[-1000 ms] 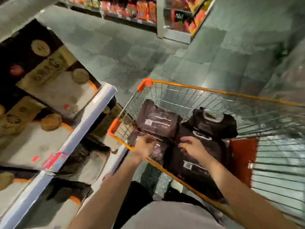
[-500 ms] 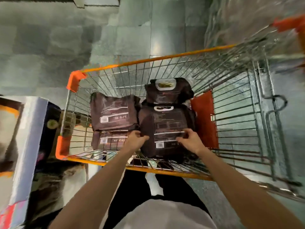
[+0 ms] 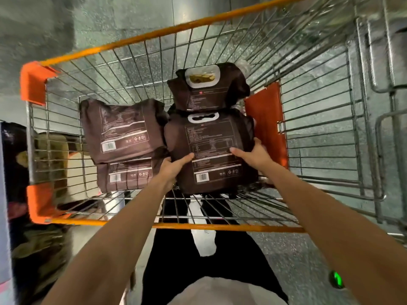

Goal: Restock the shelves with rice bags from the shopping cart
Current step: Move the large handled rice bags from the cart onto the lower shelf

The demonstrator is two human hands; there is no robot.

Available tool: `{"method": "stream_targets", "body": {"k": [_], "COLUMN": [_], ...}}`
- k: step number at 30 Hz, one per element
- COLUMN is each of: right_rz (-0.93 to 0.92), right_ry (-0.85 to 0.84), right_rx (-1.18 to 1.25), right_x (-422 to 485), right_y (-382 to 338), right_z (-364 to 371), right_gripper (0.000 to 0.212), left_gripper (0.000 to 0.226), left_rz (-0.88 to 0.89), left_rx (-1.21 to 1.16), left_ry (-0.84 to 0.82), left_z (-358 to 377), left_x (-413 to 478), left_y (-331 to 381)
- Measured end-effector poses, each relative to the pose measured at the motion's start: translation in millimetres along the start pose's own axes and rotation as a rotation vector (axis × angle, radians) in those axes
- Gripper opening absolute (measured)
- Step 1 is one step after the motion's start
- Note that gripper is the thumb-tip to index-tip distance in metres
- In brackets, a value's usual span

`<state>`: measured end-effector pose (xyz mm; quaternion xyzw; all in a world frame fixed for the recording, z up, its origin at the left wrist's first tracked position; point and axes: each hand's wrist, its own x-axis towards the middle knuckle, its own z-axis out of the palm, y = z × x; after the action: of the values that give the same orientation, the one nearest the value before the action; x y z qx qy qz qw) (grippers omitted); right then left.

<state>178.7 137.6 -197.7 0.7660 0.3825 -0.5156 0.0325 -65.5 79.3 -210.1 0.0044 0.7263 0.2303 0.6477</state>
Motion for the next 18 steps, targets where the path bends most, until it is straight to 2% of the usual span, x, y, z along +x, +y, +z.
{"method": "stream_targets", "body": {"k": [2,4,5,7,9,13,15,18], "right_rz": [-0.003,0.021,0.033,0.052,0.054,0.056,0.044,0.02], "right_ry": [0.015,0.025,0.023,0.016,-0.011,-0.011,-0.016,0.002], "right_rx": [0.035,0.062,0.078,0.098,0.114,0.184,0.181,0.201], "right_x": [-0.3,1.6,5.1,10.1,16.8,19.1,19.5,20.2], "right_y": [-2.2,-4.5,-3.8,-2.4,2.7,2.3,3.4,3.7], "right_z": [2.6,4.1,4.1,1.4,-0.7,-0.3,1.4,3.6], "right_gripper": [0.13,0.112,0.11,0.124,0.131,0.127,0.124,0.103], "left_gripper": [0.072,0.078,0.079,0.08,0.071,0.033,0.029,0.035], "left_rz": [0.015,0.032,0.036,0.048,0.065,0.034,-0.003,0.01], "left_rx": [-0.005,-0.042,-0.059,-0.055,0.004,0.055,0.08,0.116], "left_ry": [0.015,0.024,0.028,0.037,0.048,-0.029,-0.069,-0.056], "left_z": [4.5,7.6,9.3,12.7,11.9,5.9,3.2,2.8], "left_x": [-1.6,0.8,-0.5,-3.4,-5.6,-4.7,-0.6,8.8], "left_y": [3.2,2.1,2.2,-0.9,-5.9,-1.3,0.8,-1.4]}}
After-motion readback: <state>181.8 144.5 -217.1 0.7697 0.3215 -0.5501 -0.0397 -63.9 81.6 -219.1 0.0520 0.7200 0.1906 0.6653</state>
